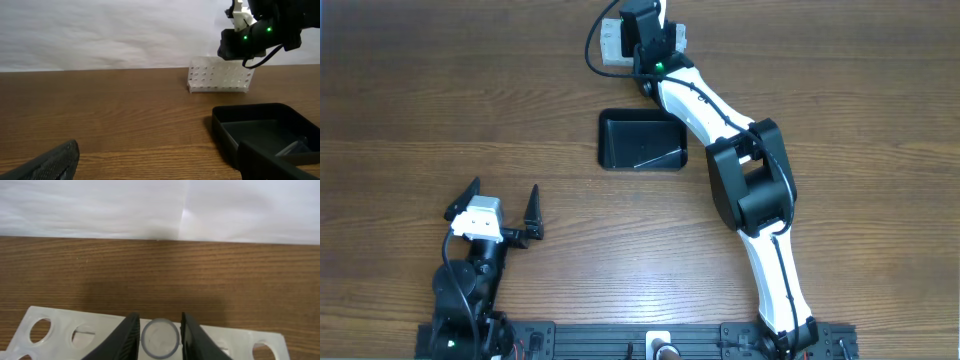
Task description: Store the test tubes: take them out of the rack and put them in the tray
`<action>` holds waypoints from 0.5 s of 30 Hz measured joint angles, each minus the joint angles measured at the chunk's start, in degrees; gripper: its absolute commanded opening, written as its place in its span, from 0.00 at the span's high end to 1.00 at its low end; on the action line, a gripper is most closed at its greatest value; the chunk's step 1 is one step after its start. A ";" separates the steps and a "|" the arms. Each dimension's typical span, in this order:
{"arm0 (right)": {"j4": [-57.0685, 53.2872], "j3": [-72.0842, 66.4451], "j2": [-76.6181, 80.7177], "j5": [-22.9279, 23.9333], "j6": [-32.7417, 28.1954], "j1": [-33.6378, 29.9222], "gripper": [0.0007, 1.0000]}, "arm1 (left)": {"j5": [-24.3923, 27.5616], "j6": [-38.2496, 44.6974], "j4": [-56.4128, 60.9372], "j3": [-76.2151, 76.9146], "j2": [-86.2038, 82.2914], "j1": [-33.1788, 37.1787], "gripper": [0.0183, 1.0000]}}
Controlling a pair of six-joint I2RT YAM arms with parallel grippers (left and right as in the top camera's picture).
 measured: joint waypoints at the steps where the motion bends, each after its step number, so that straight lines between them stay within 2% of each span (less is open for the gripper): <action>1: 0.09 0.02 0.00 0.02 0.04 0.00 0.79 | 0.00 0.00 0.00 0.00 0.00 0.00 0.00; 15: 0.07 0.07 0.00 0.37 -1.31 -0.02 0.86 | 0.00 0.00 0.00 0.00 0.00 0.00 0.00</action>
